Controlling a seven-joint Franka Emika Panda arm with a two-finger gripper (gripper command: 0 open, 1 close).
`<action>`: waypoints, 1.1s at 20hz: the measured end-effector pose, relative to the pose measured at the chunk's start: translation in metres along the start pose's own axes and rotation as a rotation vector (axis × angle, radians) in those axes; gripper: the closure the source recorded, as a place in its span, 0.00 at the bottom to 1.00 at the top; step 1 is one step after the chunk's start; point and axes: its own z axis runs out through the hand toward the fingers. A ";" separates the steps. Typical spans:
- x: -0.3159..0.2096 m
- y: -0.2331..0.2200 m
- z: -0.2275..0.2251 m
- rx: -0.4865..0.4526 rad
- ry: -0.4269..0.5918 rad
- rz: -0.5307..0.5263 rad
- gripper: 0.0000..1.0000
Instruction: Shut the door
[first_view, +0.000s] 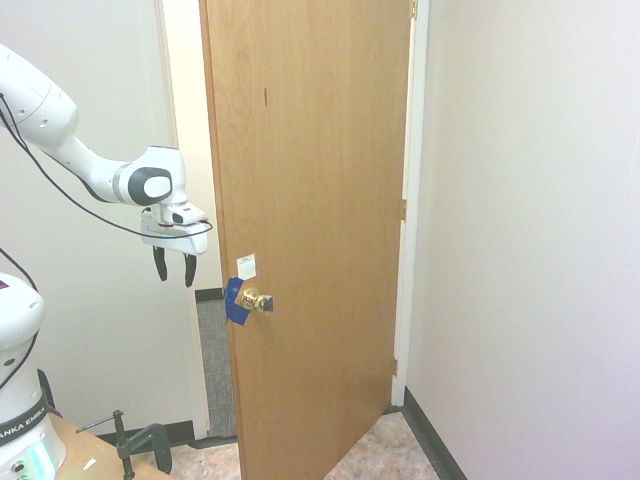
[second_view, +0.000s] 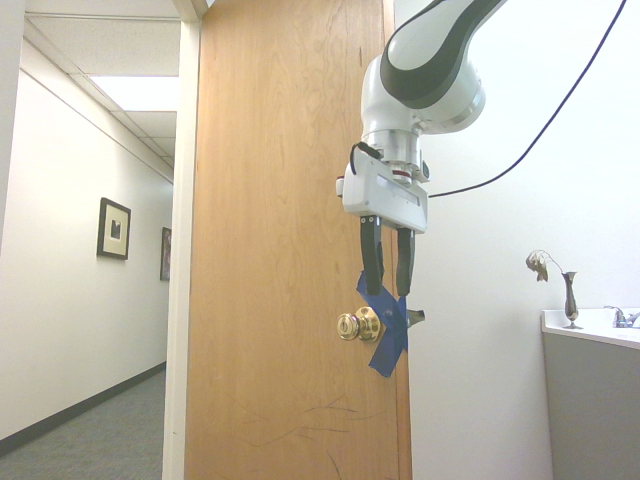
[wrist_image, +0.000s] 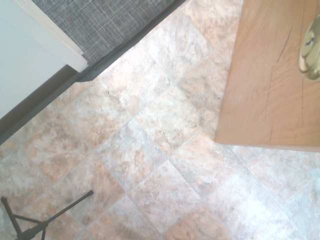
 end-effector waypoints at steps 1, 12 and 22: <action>0.000 0.000 0.000 0.001 0.000 0.001 0.00; 0.010 -0.012 -0.049 0.078 0.144 0.086 0.00; 0.015 0.059 -0.144 0.166 0.184 0.233 0.00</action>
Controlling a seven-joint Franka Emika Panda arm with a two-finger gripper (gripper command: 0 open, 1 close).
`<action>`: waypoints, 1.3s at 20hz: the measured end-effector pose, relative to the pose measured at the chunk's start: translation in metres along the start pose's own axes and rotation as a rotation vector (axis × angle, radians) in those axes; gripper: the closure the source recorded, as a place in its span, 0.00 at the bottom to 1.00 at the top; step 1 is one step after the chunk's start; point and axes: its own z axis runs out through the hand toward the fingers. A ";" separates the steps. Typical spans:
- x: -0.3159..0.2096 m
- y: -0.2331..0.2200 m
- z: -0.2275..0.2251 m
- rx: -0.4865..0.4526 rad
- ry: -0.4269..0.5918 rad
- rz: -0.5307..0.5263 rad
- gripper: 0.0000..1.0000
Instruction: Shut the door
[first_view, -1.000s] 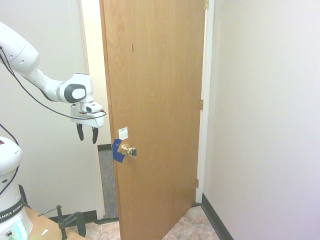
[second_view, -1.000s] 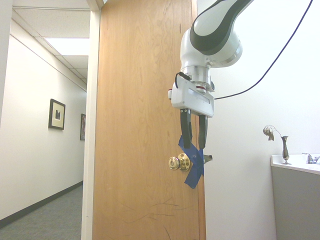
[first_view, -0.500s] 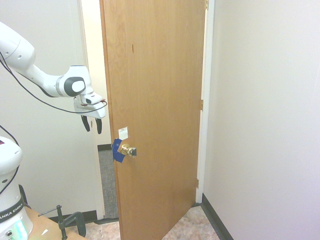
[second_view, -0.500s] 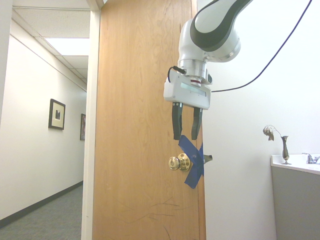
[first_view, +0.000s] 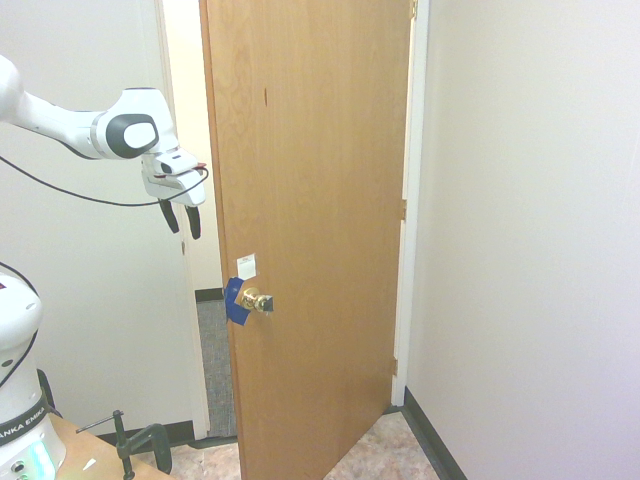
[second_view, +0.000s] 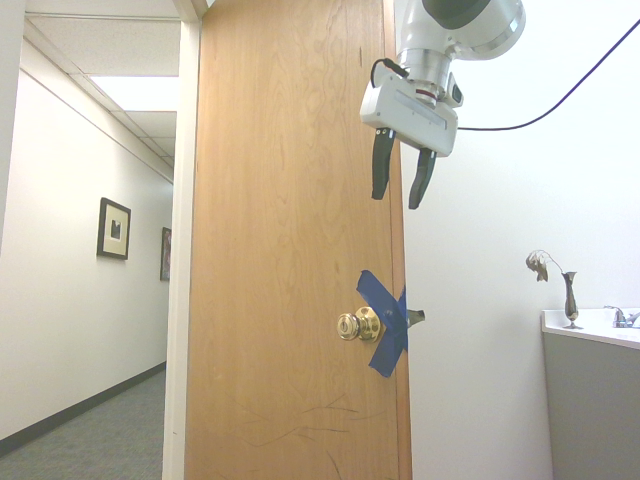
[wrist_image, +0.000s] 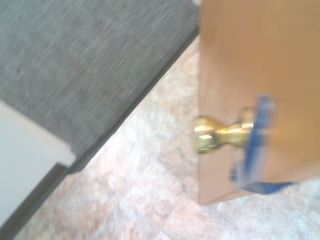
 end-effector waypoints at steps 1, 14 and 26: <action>0.009 0.008 -0.002 0.002 0.002 0.027 0.00; 0.100 0.098 -0.006 -0.008 -0.002 0.277 0.00; 0.173 0.090 0.069 0.002 -0.019 0.358 0.00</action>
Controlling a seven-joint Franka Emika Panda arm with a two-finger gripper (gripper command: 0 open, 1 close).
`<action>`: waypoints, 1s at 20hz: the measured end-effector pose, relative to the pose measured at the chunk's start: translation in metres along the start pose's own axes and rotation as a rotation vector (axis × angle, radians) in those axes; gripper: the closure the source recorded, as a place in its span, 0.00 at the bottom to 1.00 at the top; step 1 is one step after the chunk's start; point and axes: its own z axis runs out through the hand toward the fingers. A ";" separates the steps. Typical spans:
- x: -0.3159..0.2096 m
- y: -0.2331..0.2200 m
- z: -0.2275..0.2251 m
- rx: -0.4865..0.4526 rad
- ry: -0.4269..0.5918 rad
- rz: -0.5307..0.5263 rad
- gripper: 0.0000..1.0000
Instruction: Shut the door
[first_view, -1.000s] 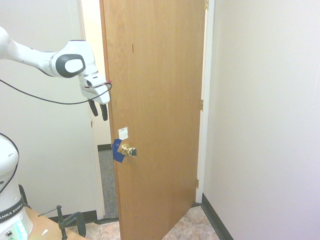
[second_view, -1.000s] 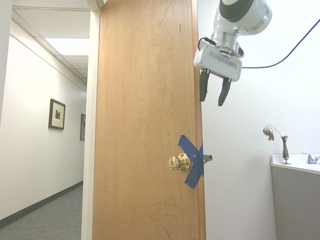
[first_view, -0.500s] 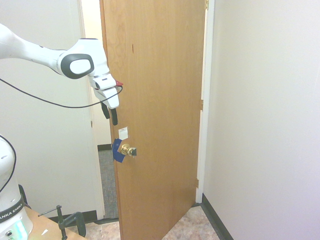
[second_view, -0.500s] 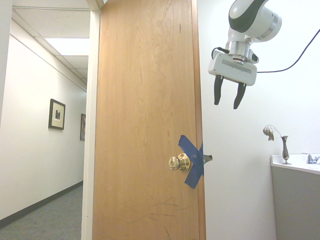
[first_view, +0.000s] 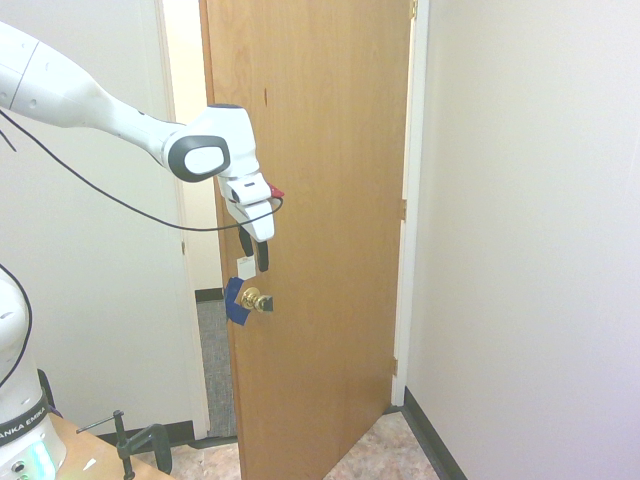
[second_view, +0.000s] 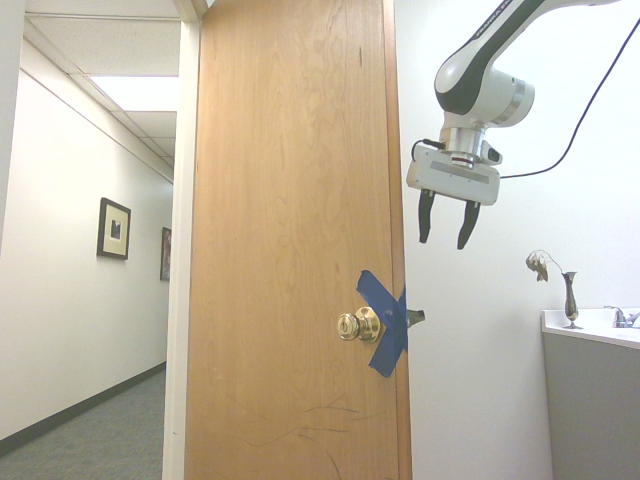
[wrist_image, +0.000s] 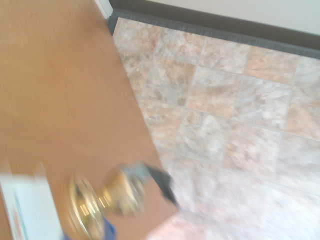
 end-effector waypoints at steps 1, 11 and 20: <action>-0.001 -0.008 0.006 0.016 0.003 -0.001 0.00; -0.106 -0.128 0.039 0.093 -0.022 -0.142 0.00; -0.151 -0.270 0.127 0.142 -0.013 -0.241 0.00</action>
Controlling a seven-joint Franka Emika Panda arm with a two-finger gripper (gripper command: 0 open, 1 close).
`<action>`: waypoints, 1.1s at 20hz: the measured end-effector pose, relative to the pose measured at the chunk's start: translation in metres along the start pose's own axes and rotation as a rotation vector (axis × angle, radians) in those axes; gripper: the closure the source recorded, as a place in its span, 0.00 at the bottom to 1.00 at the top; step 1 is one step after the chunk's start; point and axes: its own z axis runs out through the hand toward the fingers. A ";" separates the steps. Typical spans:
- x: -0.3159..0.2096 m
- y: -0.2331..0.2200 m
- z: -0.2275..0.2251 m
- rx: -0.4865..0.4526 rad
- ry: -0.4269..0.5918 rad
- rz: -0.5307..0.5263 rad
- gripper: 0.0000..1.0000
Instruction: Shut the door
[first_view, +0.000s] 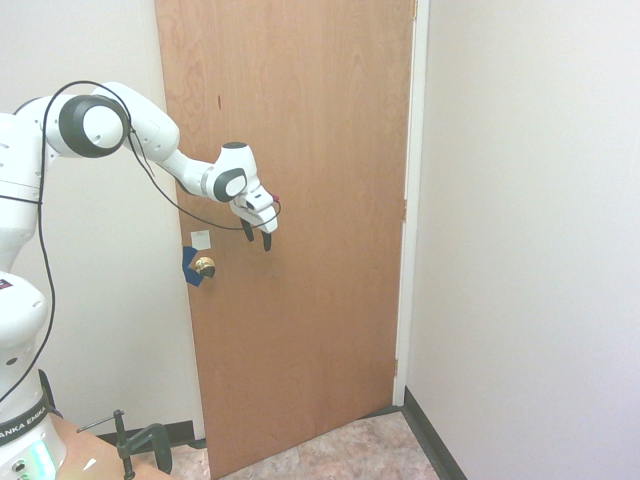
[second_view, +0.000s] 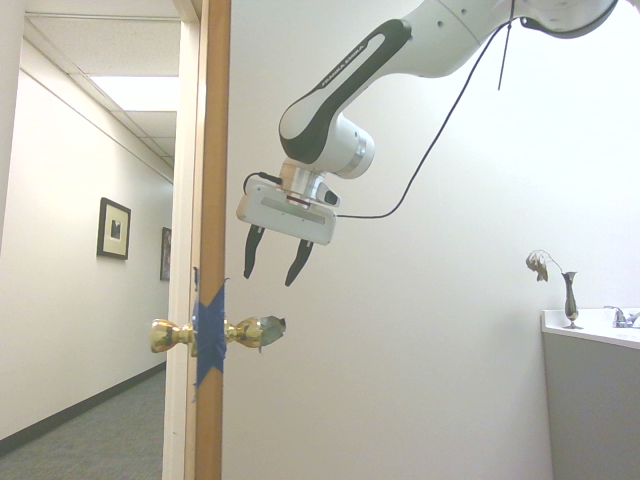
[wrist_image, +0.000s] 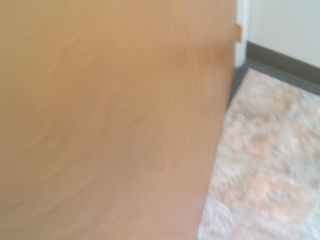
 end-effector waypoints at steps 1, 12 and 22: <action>0.001 -0.003 -0.003 -0.001 0.001 -0.010 0.00; -0.041 0.062 -0.096 -0.018 -0.014 -0.102 0.00; -0.046 0.027 -0.063 0.009 -0.074 -0.086 0.00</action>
